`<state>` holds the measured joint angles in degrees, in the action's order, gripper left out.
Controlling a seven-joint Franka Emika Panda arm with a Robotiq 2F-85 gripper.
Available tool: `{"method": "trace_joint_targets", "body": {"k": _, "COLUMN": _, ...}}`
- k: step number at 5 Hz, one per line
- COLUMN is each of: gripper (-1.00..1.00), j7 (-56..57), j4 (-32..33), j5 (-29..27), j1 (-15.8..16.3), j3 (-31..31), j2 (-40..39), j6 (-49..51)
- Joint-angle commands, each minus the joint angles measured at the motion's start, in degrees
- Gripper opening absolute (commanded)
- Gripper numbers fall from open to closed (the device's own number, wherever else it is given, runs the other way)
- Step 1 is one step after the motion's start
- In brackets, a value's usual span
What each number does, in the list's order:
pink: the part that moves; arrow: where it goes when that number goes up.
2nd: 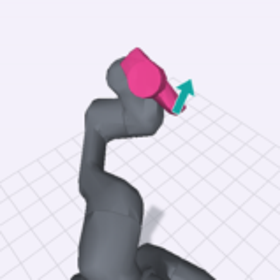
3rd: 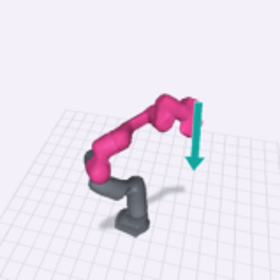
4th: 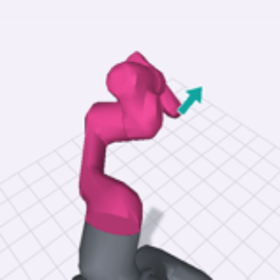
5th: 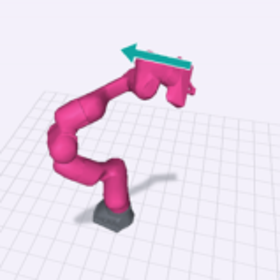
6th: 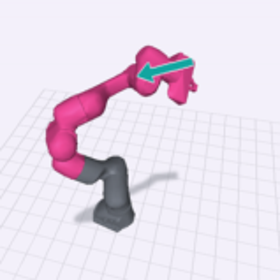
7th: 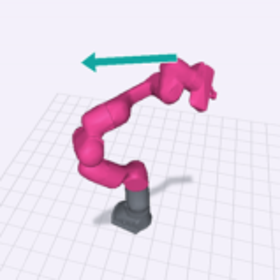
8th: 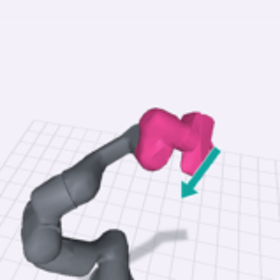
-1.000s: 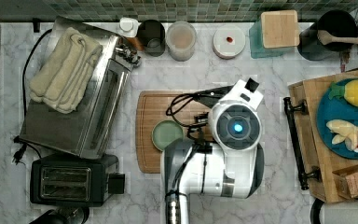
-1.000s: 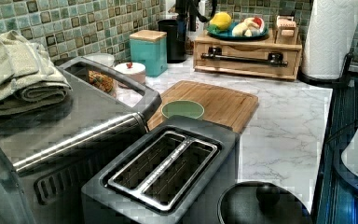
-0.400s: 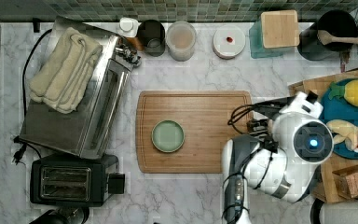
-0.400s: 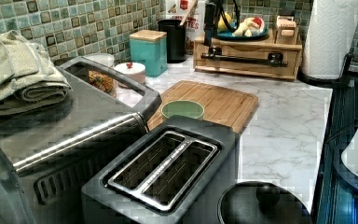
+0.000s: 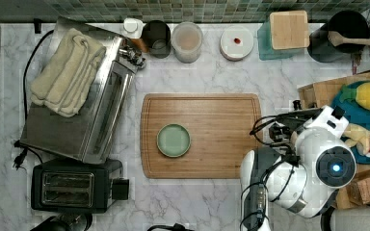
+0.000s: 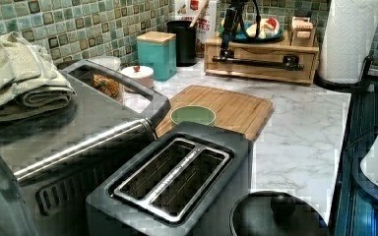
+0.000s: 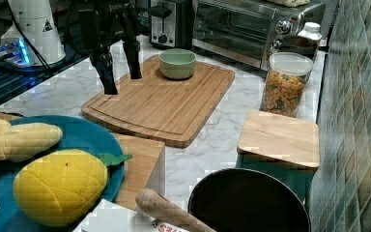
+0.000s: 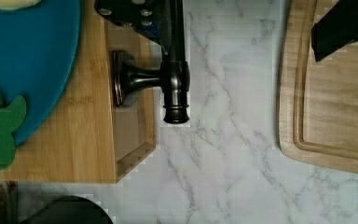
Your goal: Open the drawer.
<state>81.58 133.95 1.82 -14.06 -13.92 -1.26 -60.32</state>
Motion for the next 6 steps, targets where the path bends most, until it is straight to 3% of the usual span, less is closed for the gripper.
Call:
{"method": "trace_joint_targets", "body": {"k": 1, "gripper": 1.0, "j7": 12.28, "j4": -3.11, "j5": -3.55, "j1": -0.83, "j3": -0.13, "j2": -3.46, "j6": -3.08}}
{"method": "trace_joint_targets", "body": {"k": 2, "gripper": 1.0, "j7": 14.18, "j4": -0.79, "j5": -6.55, "j1": -1.5, "j3": -0.6, "j2": -3.44, "j6": -8.07}}
{"method": "trace_joint_targets", "body": {"k": 3, "gripper": 1.0, "j7": 7.13, "j4": 0.29, "j5": -1.41, "j1": -1.39, "j3": -1.54, "j2": -2.97, "j6": -8.04}}
{"method": "trace_joint_targets", "body": {"k": 6, "gripper": 1.0, "j7": -0.49, "j4": 0.72, "j5": 5.63, "j1": -1.26, "j3": -5.64, "j2": -6.64, "j6": -9.34}}
